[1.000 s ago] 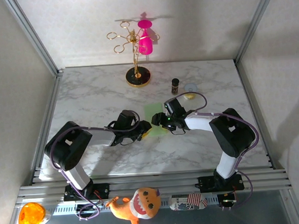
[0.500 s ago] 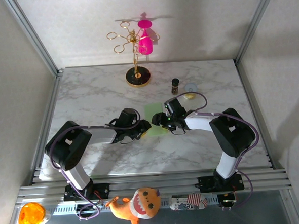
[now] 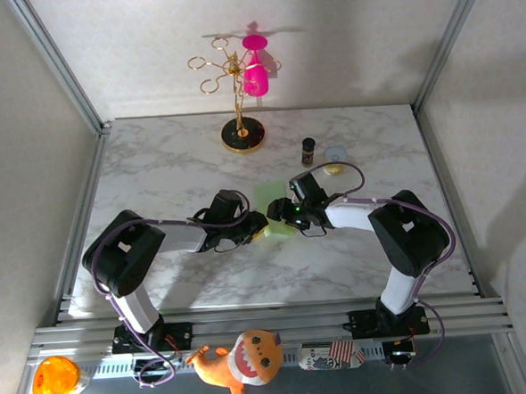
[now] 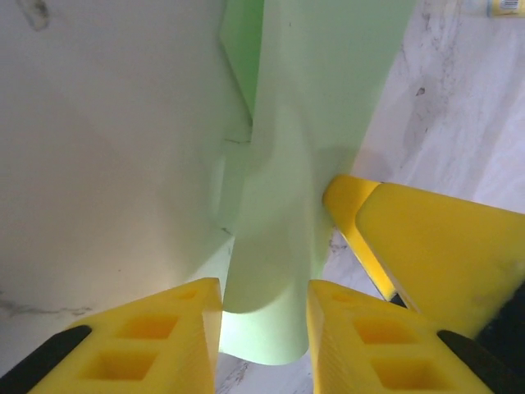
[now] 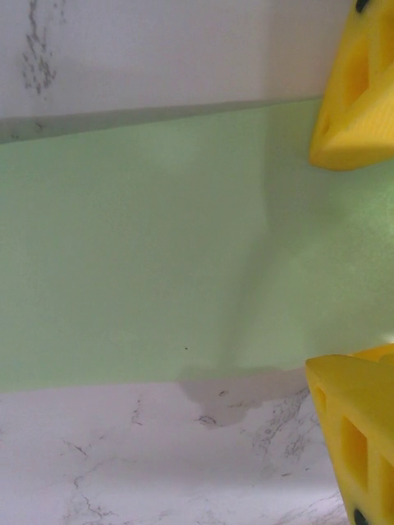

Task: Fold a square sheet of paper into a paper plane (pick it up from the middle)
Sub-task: Third fold the triangle at the center of the table.

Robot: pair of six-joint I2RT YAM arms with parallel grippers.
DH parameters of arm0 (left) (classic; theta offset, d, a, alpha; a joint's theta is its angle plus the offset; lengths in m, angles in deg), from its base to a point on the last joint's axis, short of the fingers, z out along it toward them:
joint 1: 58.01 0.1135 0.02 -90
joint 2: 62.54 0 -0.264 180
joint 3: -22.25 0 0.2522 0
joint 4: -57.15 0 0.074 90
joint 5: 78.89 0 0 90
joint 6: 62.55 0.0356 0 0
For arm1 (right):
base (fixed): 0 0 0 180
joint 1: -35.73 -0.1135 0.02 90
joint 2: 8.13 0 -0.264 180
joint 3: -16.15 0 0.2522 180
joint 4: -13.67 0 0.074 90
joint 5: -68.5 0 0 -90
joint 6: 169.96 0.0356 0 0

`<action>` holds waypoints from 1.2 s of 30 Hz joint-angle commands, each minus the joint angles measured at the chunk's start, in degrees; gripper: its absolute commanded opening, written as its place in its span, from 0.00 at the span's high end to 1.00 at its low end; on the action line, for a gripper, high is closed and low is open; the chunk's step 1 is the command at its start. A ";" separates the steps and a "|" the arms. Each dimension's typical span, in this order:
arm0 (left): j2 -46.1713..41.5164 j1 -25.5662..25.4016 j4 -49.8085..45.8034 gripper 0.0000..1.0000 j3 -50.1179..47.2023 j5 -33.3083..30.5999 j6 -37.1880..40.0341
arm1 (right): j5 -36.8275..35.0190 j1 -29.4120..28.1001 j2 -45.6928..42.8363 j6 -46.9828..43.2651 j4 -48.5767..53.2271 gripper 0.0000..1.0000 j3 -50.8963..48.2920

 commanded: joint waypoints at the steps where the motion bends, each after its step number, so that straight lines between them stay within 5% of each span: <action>1: -0.71 0.54 2.59 0.69 0.52 1.44 -0.31 | -1.98 0.43 0.99 0.30 3.25 0.37 -1.44; 18: 2.04 3.93 6.07 0.73 1.26 2.77 -0.64 | -1.23 0.70 1.50 0.17 3.42 0.62 -1.62; 36: 6.88 5.30 5.73 0.79 5.27 3.83 -0.35 | -0.83 0.83 0.92 -1.69 2.51 0.65 -1.79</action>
